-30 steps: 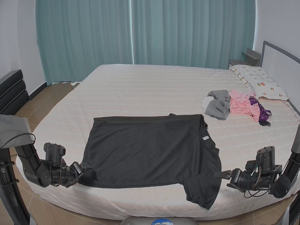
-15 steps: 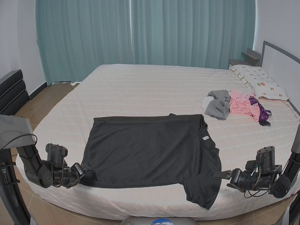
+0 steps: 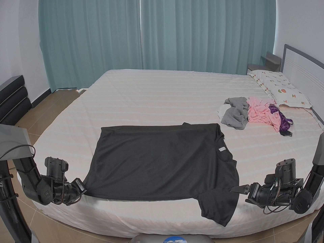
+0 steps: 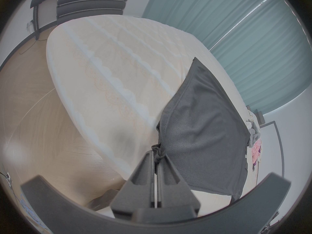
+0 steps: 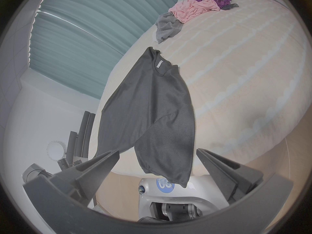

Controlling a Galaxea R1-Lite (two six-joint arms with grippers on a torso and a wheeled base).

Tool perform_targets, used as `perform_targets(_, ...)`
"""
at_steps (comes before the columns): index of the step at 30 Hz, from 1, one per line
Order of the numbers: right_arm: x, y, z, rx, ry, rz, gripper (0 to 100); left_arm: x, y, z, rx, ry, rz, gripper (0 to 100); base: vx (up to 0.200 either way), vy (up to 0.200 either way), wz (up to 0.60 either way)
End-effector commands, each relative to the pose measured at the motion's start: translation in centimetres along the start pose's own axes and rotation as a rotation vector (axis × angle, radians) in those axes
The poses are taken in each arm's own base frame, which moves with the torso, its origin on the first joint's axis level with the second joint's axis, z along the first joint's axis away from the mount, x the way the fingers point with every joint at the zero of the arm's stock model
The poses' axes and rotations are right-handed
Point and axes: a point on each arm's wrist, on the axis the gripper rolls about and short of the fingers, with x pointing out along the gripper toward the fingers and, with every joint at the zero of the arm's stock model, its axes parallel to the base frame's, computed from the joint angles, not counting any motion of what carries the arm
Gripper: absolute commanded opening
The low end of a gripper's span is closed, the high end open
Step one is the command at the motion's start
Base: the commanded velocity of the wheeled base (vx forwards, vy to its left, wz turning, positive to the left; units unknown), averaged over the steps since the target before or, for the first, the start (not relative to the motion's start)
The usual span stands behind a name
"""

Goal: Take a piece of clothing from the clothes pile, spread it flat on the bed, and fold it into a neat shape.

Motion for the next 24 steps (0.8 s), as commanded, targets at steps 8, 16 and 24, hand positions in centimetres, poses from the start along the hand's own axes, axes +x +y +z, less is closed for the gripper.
perform_targets(8,2.3,-1.4,0.7,0.043,0.009,-0.069,100,-0.9,-0.2,0.2,0.000,-0.016,-0.024,0,0.000,0.000,0.00)
perform_targets(16,5.5,-2.1,2.4,0.054,-0.037,-0.106,100,-1.0,-0.2,0.2,-0.001,-0.018,-0.029,0,0.000,0.000,0.00)
perform_targets(24,7.1,-1.9,3.8,0.048,-0.079,-0.090,100,-1.0,-0.2,0.2,-0.001,-0.016,-0.030,0,0.000,0.000,0.00)
